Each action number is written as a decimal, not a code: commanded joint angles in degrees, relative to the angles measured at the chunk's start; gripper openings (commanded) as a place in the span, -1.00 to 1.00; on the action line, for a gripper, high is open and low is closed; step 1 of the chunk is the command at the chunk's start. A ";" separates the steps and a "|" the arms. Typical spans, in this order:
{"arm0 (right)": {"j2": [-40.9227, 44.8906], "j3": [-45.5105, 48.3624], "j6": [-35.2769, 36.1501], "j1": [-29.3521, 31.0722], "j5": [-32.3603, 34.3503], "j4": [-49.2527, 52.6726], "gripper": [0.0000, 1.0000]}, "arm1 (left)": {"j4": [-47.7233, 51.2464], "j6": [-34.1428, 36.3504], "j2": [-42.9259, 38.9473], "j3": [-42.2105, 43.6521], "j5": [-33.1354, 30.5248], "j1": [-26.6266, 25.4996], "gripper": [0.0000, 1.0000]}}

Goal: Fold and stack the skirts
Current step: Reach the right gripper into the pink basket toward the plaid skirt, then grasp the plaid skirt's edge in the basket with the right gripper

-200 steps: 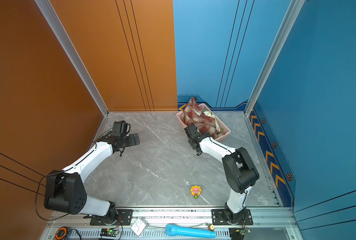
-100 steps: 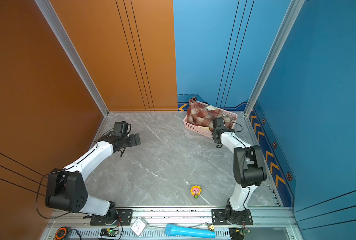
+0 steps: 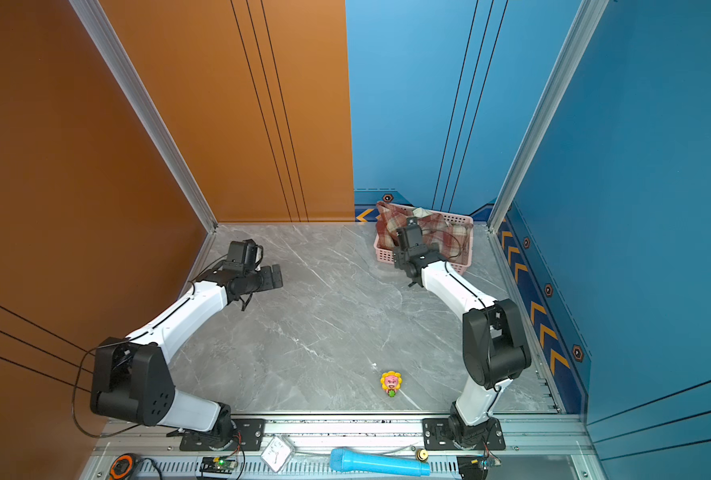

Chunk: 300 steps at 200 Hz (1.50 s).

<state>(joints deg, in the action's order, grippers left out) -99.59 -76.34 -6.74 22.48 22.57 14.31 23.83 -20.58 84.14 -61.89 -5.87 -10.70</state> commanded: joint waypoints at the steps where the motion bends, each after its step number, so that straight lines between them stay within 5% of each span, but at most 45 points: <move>1: -5.98 -6.68 -4.32 5.09 -0.85 0.52 0.86 | 0.73 0.52 0.49 -1.53 1.90 -0.58 0.98; 57: -26.66 -29.60 -6.77 9.23 7.39 7.46 0.57 | 0.64 1.51 -0.54 -1.14 2.25 -0.84 0.98; 154: -33.82 -34.76 -3.30 7.34 11.65 8.20 0.34 | -0.19 0.98 1.17 -1.56 3.38 -1.32 0.98; 300: -33.38 -30.43 10.43 -0.02 -3.72 3.18 -0.17 | -0.81 1.42 2.43 -1.73 3.67 -1.51 0.98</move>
<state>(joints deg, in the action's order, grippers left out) -134.63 -110.43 1.43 25.67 24.51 19.29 23.51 -20.38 86.06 -62.30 -2.90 -11.70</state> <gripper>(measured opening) 0.423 0.990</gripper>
